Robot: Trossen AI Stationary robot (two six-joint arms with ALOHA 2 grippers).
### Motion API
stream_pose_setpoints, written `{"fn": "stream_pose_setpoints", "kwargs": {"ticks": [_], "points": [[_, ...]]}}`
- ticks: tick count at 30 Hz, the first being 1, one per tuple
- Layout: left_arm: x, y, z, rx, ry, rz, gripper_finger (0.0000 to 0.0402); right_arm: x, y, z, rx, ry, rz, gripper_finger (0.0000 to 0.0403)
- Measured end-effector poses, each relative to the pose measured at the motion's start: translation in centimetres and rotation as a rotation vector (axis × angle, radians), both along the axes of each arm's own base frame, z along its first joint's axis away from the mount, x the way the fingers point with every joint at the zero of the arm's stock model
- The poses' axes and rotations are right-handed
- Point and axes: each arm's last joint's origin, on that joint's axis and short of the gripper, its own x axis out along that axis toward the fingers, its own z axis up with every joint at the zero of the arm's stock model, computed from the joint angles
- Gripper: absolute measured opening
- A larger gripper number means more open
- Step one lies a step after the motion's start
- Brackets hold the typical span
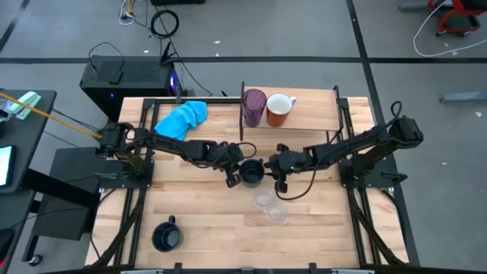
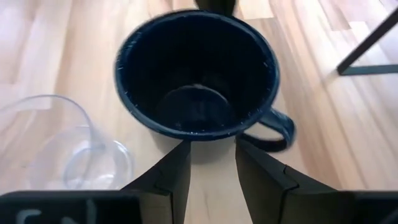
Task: Stack small to large cups/mugs on shelf
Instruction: Put the right black mug on the shelf
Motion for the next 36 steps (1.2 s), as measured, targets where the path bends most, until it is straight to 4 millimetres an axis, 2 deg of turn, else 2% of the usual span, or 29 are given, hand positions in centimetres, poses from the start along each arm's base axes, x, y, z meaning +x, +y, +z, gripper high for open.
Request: {"fn": "stream_pose_setpoints", "kwargs": {"ticks": [5, 10, 21, 25, 31, 36], "points": [[0.0, 0.5, 0.0, 0.009, 0.001, 0.003, 0.0013, -0.1, 1.0, 0.1, 0.007, -0.011, 0.03, 0.0134], [0.0, 0.6, 0.0, 0.01, 0.006, 0.003, 0.0018, -0.2, 1.1, 0.0, 0.003, 0.006, 0.032, 0.0134], [-0.6, 0.3, -0.4, -0.05, 0.072, -0.053, 0.0013, -0.2, -1.3, -0.2, -0.116, 0.055, 0.102, 0.0138], [-1.0, 0.2, -0.3, -0.075, 0.105, -0.068, 0.0011, -0.1, -2.0, -0.1, -0.137, 0.058, 0.136, 0.0162], [-1.6, 0.2, 0.8, -0.075, 0.102, -0.068, 0.0025, 0.2, -2.7, 0.1, -0.124, 0.019, 0.192, 0.022], [-2.1, 0.0, 2.3, -0.073, 0.059, -0.074, 0.0022, 0.4, -2.8, 0.4, -0.138, -0.021, 0.223, 0.0235]]}}
